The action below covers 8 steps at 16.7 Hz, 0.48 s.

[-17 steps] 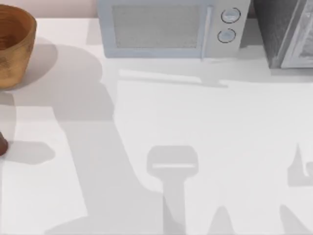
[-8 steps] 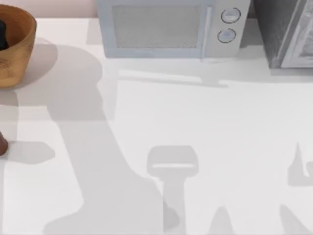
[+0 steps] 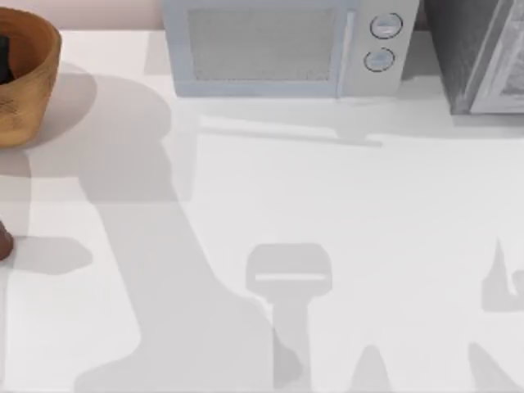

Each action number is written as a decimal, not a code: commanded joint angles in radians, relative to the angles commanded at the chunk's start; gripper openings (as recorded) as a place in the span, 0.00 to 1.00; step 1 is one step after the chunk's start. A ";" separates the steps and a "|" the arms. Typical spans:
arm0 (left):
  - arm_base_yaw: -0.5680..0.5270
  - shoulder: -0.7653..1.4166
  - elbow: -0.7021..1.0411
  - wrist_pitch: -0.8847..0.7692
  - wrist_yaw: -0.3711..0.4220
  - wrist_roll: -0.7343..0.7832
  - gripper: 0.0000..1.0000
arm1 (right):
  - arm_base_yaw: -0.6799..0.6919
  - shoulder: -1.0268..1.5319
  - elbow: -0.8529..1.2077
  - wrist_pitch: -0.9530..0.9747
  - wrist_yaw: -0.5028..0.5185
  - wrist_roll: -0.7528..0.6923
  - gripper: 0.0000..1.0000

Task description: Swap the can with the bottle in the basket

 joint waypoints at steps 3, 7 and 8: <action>0.000 0.000 0.000 0.000 0.000 0.000 0.62 | 0.000 0.000 0.000 0.000 0.000 0.000 1.00; 0.000 0.000 0.000 0.000 0.000 0.000 0.32 | 0.000 0.000 0.000 0.000 0.000 0.000 1.00; 0.000 0.000 0.000 0.000 0.000 0.000 0.25 | 0.000 0.000 0.000 0.000 0.000 0.000 1.00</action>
